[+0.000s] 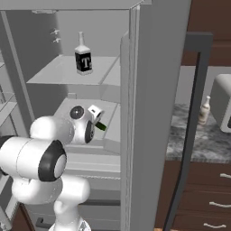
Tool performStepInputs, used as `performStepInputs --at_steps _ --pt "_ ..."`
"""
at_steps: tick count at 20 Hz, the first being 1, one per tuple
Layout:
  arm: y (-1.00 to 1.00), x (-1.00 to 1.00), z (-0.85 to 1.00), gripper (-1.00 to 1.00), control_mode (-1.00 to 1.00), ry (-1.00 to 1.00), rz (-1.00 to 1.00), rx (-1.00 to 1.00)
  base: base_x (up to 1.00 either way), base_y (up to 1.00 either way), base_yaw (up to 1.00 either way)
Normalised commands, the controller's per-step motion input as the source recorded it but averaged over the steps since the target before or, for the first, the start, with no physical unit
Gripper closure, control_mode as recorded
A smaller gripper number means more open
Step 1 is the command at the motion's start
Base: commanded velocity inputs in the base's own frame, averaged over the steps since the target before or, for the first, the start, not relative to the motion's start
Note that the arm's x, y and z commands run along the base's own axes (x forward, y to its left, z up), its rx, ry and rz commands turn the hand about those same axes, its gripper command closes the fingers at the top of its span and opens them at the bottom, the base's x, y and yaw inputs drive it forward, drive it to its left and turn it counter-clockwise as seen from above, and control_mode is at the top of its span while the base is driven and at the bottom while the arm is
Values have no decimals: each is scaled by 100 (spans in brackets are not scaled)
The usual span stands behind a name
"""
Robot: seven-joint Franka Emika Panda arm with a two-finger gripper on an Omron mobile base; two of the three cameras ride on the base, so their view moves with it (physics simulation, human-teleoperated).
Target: Place the liquors on the top shelf of the fridge to keep them out of children's reach, and place the cucumber on lower shelves for easy access.
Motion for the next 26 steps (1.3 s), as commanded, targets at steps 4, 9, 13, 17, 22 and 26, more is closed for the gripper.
performStepInputs --at_steps 4,9,13,17,22,26 --pt "6 -46 22 -100 -100 -3 1 -4 0 0 0" --pt "2 -46 35 -100 -100 0 0 -3 0 0 0" --pt "0 -52 48 -100 -100 0 1 0 0 0 0" --pt "0 -54 49 -100 -100 0 1 0 0 0 0" --pt "0 -60 26 -100 -100 0 4 0 0 0 0" --pt "0 -73 9 -100 -100 -3 6 0 0 0 0"
